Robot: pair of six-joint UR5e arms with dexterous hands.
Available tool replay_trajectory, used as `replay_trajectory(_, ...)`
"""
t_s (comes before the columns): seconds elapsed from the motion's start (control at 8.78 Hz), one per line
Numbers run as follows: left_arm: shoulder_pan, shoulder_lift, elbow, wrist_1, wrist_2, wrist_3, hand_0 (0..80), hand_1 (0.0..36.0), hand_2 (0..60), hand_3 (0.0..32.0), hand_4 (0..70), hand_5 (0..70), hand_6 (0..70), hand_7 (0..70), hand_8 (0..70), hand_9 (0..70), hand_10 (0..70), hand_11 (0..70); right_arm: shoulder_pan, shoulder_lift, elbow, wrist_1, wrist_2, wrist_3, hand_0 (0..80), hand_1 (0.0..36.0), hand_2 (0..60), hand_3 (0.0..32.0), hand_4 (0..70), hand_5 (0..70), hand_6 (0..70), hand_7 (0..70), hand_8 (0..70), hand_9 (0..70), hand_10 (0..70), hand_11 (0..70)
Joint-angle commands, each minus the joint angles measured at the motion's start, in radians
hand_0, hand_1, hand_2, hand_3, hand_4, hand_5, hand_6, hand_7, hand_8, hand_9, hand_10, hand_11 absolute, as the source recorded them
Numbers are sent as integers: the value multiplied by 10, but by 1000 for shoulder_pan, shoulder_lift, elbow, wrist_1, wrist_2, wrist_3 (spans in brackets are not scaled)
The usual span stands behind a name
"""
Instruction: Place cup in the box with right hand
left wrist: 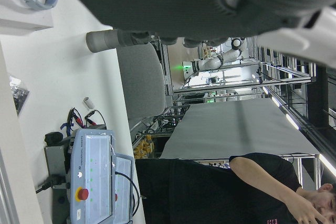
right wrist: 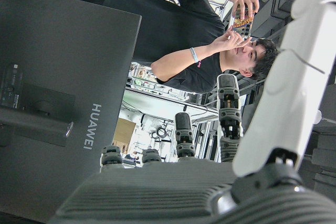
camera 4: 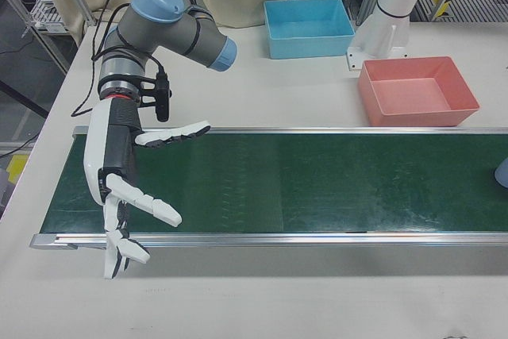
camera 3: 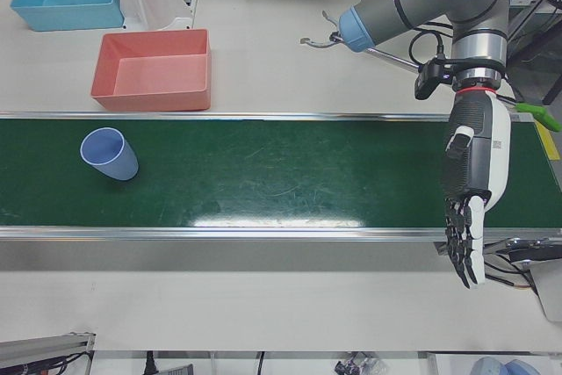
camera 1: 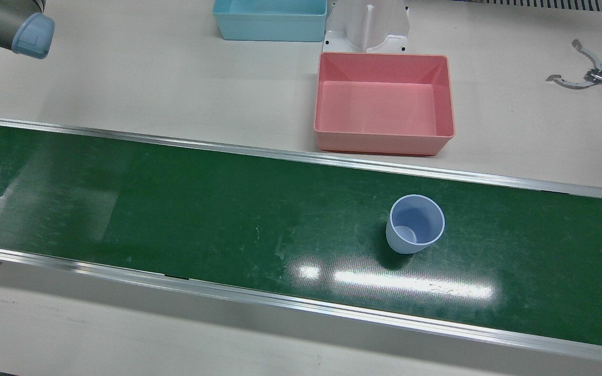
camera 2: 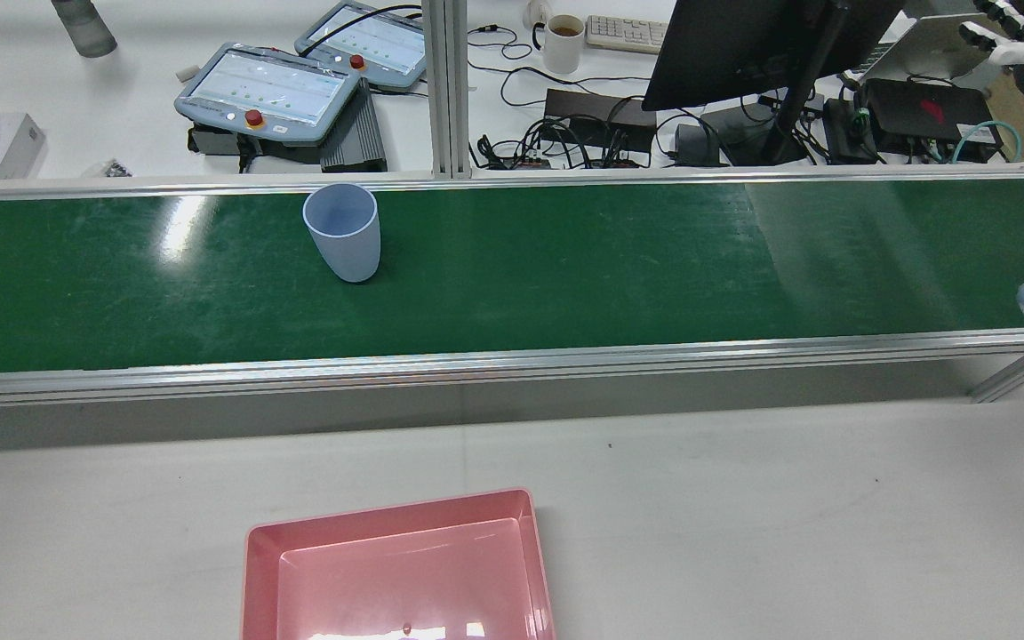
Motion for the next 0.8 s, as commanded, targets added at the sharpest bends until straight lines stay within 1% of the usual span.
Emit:
replay_trajectory(0.0, 1, 0, 0, 0, 0, 1, 0, 0, 0, 0, 0, 0, 0, 0, 0, 0, 0, 0, -4, 23, -3, -4, 1, -2, 544, 107, 0, 142, 237, 50, 44, 281, 0, 42, 38, 72)
replay_trajectory(0.11, -1, 0, 0, 0, 0, 1, 0, 0, 0, 0, 0, 0, 0, 0, 0, 0, 0, 0, 8, -8, 1, -1, 0, -2, 546, 107, 0, 138, 247, 50, 48, 302, 0, 46, 39, 73)
replay_trajectory(0.23, 1, 0, 0, 0, 0, -1, 0, 0, 0, 0, 0, 0, 0, 0, 0, 0, 0, 0, 28, -11, 14, 1, 0, -2, 545, 110, 0, 142, 245, 50, 47, 302, 0, 48, 36, 69)
replay_trajectory(0.34, -1, 0, 0, 0, 0, 1, 0, 0, 0, 0, 0, 0, 0, 0, 0, 0, 0, 0, 19, -4, 3, -1, 0, -2, 545, 109, 0, 150, 245, 49, 46, 300, 0, 46, 36, 68)
replay_trajectory(0.57, 1, 0, 0, 0, 0, -1, 0, 0, 0, 0, 0, 0, 0, 0, 0, 0, 0, 0, 20, 1, 3, -1, 0, -2, 545, 108, 0, 142, 242, 50, 46, 298, 0, 45, 38, 71)
replay_trajectory(0.68, -1, 0, 0, 0, 0, -1, 0, 0, 0, 0, 0, 0, 0, 0, 0, 0, 0, 0, 19, 1, 1, -1, 0, -2, 546, 109, 0, 144, 249, 50, 49, 314, 0, 48, 39, 73)
